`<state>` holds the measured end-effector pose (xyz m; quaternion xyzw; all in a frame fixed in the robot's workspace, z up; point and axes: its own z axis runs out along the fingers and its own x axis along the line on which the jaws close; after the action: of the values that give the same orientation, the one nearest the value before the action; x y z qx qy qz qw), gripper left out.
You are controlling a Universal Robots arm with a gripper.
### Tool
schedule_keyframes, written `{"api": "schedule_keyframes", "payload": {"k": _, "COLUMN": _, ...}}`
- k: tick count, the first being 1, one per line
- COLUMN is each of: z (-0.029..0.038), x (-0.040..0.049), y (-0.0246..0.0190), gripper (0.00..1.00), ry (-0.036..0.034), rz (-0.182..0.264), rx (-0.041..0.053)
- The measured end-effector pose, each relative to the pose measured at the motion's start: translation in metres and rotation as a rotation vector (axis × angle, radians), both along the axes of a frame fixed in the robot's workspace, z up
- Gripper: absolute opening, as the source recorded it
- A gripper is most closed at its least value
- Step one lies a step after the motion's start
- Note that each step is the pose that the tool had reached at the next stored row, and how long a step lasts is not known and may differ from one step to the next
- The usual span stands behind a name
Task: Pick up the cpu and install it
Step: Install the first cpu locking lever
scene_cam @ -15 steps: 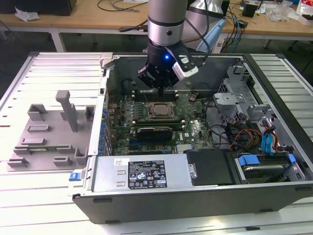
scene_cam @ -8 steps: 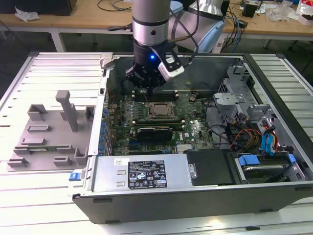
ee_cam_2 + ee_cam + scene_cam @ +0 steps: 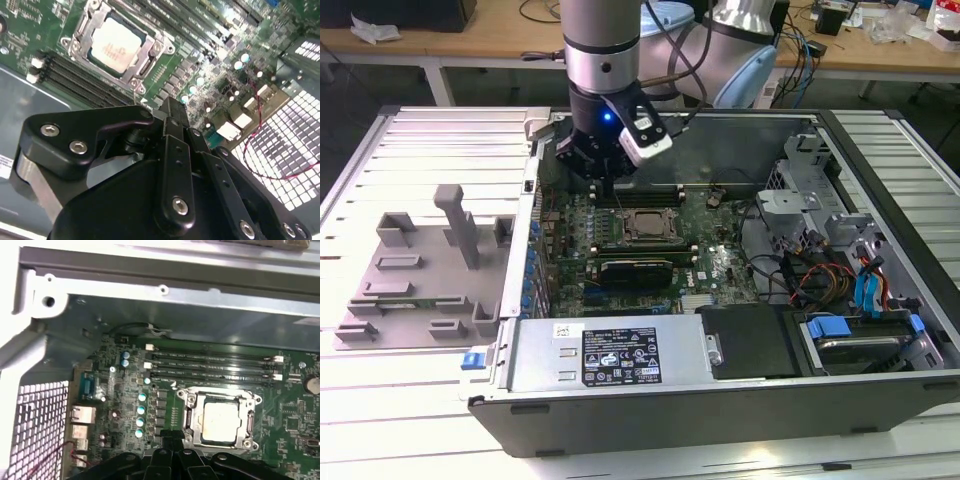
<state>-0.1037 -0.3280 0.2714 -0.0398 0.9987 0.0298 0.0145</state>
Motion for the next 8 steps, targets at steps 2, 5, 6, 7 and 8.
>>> {"api": "schedule_keyframes", "payload": {"k": 2, "z": -0.0001, "x": -0.0041, "y": 0.0000, "gripper": 0.11, "ry": -0.0007, "rz": 0.000, "rx": 0.0224}}
{"api": "schedule_keyframes", "payload": {"k": 5, "z": -0.0016, "x": -0.0073, "y": 0.0000, "gripper": 0.11, "ry": -0.0009, "rz": 0.000, "rx": 0.0396}}
{"api": "schedule_keyframes", "payload": {"k": 6, "z": -0.0030, "x": -0.0080, "y": 0.0000, "gripper": 0.11, "ry": -0.0011, "rz": 0.001, "rx": 0.0459}}
{"api": "schedule_keyframes", "payload": {"k": 7, "z": -0.0034, "x": -0.0082, "y": 0.0000, "gripper": 0.11, "ry": -0.0008, "rz": 0.001, "rx": 0.0504}}
{"api": "schedule_keyframes", "payload": {"k": 8, "z": -0.0038, "x": -0.0083, "y": 0.0000, "gripper": 0.11, "ry": -0.0010, "rz": 0.001, "rx": 0.0569}}
